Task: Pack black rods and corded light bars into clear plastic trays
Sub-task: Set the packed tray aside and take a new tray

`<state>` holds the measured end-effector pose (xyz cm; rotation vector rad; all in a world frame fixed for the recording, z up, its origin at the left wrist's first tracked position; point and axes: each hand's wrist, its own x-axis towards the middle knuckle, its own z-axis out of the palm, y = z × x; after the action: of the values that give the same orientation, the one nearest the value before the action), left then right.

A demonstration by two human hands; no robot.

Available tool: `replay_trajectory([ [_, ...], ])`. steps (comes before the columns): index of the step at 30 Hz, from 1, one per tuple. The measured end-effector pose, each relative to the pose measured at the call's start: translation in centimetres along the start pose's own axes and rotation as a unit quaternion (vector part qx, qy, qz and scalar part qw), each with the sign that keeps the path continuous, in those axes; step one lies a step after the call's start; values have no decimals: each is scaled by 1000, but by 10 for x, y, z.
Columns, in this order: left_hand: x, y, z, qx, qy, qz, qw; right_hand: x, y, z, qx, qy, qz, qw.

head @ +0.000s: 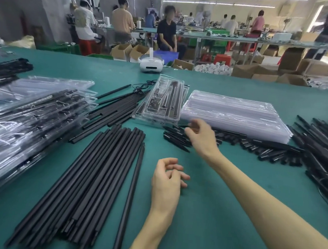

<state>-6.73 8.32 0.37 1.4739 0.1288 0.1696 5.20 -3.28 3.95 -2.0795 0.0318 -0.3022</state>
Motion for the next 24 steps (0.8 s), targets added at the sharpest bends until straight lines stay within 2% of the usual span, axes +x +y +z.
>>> replay_trajectory([
  [3, 1, -2, 1, 4, -5, 0, 1000, 20, 25, -47, -152, 62, -42, 986],
  [8, 1, -6, 1, 44, 0, 2, 999, 38, 67, -109, -337, 40, -10, 941],
  [12, 10, -8, 29, 210, 22, -21, 977, 39, 74, -132, -392, 16, -3, 920],
  [13, 14, -6, 42, 196, 2, -22, 980, 40, 74, -134, -395, 21, -5, 919],
  [15, 18, -3, 68, 170, -85, 15, 982, 43, 75, -136, -400, 34, -13, 916],
  [17, 22, -8, 83, 254, -155, 55, 953, 50, 78, -137, -404, 43, -27, 913],
  [19, 31, -14, 89, 318, -167, 68, 931, 59, 80, -138, -403, 59, -42, 912],
  [20, 37, -16, 89, 307, -167, 56, 935, 63, 81, -139, -402, 65, -42, 912],
  [22, 45, -17, 86, 185, -152, 10, 971, 71, 83, -140, -390, 66, -37, 918],
  [24, 48, -14, 83, 94, -127, -11, 987, 78, 81, -144, -354, 59, -15, 933],
])
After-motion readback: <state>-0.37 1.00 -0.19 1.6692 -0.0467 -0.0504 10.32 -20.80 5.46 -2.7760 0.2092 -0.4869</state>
